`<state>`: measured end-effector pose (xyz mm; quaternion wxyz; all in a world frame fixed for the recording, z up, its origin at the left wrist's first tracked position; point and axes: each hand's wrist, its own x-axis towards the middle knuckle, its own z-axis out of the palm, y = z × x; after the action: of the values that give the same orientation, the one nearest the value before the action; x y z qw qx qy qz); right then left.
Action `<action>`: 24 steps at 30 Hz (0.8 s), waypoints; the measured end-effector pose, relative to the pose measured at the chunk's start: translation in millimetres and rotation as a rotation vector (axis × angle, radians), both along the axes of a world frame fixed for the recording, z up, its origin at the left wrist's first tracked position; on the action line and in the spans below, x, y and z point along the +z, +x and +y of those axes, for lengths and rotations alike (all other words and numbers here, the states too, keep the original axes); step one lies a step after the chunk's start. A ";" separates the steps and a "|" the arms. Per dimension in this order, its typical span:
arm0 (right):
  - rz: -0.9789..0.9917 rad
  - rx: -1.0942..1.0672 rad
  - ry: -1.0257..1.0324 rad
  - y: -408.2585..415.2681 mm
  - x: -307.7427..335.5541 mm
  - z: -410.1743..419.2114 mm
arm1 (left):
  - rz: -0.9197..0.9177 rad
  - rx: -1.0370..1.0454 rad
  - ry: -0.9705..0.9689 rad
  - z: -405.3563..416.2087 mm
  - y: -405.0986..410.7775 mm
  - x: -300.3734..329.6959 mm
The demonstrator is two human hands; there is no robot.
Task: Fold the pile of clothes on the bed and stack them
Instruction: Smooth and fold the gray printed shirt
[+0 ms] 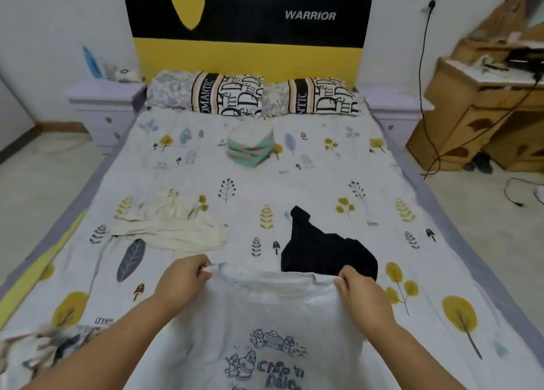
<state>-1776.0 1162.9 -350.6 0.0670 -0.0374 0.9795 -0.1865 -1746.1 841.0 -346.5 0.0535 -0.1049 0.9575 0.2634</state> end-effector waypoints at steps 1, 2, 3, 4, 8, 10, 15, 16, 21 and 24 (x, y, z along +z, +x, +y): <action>0.008 0.008 0.041 -9.3 -13.9 -2.1 | 0.012 -0.002 -0.034 0.3 -8.4 -14.8; 0.021 0.012 0.074 -19.5 -26.6 -4.6 | 0.029 0.006 -0.067 0.9 -17.7 -28.0; 0.036 0.009 0.096 -30.2 -37.8 -7.3 | 0.048 0.024 -0.098 1.6 -26.9 -39.5; 0.046 -0.001 0.112 -41.1 -48.3 -9.8 | 0.061 0.049 -0.121 2.1 -36.3 -50.3; 0.035 -0.075 0.105 -83.4 -85.4 -21.7 | 0.099 0.152 -0.131 4.7 -74.2 -90.0; 0.031 -0.130 0.048 -95.6 -103.2 -29.3 | 0.141 0.228 -0.078 7.1 -87.8 -111.1; 0.029 -0.122 0.229 -68.2 -159.6 -39.8 | 0.006 0.240 -0.146 4.7 -70.9 -172.4; 0.004 -0.143 0.244 -56.1 -170.7 -37.8 | -0.048 0.254 -0.182 2.3 -59.9 -184.5; -0.204 -0.565 0.088 -20.1 -204.6 -10.2 | -0.337 0.413 -0.250 -18.3 -20.9 -218.1; -0.211 -0.588 0.030 -19.5 -215.2 3.4 | -0.173 0.330 -0.226 -29.7 -15.5 -224.8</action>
<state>-1795.6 1166.3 -565.7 0.1122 0.2681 0.9386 -0.1861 -1761.6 811.3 -571.4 0.0795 -0.2880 0.9426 0.1494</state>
